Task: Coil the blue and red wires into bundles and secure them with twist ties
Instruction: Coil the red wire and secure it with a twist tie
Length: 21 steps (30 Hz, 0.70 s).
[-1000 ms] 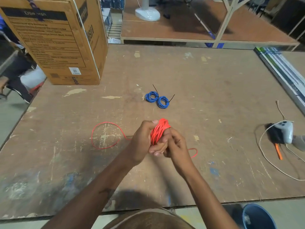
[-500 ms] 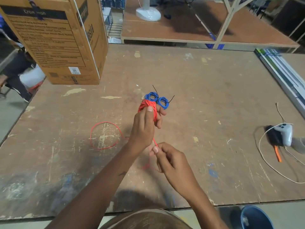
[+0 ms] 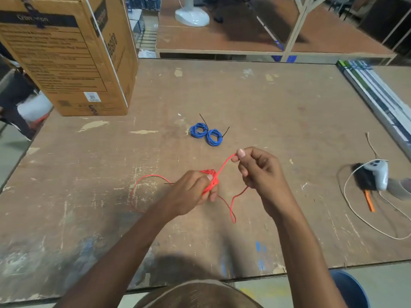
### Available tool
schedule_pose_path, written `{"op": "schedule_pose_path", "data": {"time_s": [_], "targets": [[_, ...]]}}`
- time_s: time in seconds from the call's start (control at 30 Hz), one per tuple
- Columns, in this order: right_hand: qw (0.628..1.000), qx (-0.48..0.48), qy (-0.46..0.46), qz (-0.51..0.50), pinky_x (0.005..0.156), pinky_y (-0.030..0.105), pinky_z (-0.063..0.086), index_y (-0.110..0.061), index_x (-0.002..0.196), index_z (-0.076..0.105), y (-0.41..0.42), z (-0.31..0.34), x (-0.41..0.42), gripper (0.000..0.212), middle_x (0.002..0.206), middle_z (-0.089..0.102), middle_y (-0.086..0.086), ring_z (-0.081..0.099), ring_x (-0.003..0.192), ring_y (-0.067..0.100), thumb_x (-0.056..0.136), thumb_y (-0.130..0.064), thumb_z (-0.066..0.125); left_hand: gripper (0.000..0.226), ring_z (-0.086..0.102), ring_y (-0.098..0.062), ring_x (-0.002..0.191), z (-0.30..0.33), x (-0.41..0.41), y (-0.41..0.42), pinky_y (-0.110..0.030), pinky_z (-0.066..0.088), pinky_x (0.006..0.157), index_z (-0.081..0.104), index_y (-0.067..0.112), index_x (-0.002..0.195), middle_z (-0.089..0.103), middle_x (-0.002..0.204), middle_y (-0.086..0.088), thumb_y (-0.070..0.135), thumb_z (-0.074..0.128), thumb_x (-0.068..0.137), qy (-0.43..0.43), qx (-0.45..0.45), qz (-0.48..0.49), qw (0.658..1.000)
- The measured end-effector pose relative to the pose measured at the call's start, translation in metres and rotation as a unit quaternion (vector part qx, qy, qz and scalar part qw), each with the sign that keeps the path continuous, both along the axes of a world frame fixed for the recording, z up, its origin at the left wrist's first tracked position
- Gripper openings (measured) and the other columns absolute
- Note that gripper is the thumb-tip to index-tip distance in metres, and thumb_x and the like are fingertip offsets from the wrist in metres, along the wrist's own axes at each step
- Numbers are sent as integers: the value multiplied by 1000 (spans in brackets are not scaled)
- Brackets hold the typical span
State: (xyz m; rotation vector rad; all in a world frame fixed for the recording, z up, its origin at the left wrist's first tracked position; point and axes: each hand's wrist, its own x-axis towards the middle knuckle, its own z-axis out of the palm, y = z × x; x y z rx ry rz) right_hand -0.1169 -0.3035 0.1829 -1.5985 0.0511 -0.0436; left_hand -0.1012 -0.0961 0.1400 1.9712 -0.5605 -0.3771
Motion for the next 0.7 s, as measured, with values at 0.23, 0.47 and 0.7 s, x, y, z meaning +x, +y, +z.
{"op": "schedule_pose_path", "data": {"time_s": [0.23, 0.47, 0.7], "targets": [[994, 103, 27, -2, 52, 25, 24, -11, 93, 71, 46, -69, 10, 32, 72, 49, 24, 32, 57, 22, 102, -42, 69, 47, 30, -12, 39, 31, -12, -13, -44, 28, 49, 59, 20, 66, 40, 46, 5, 46, 33, 95, 112, -245, 2, 963], [998, 27, -6, 62, 49, 15, 30, -22, 88, 68, 70, -80, -23, 35, 61, 45, -2, 34, 48, 4, 114, -10, 47, 45, 30, -22, 43, 29, 0, -25, -35, 31, 49, 62, 24, 65, 35, 39, 4, 55, 34, 85, 129, -404, 92, 901], [993, -88, -21, 81, 59, 28, 35, -46, 87, 73, 59, -78, -31, 41, 59, 49, -9, 42, 56, 6, 116, -26, 51, 47, 28, -19, 39, 50, 13, -27, -36, 35, 56, 54, 17, 68, 25, 39, 5, 35, 21, 97, 191, -518, 160, 819]]}}
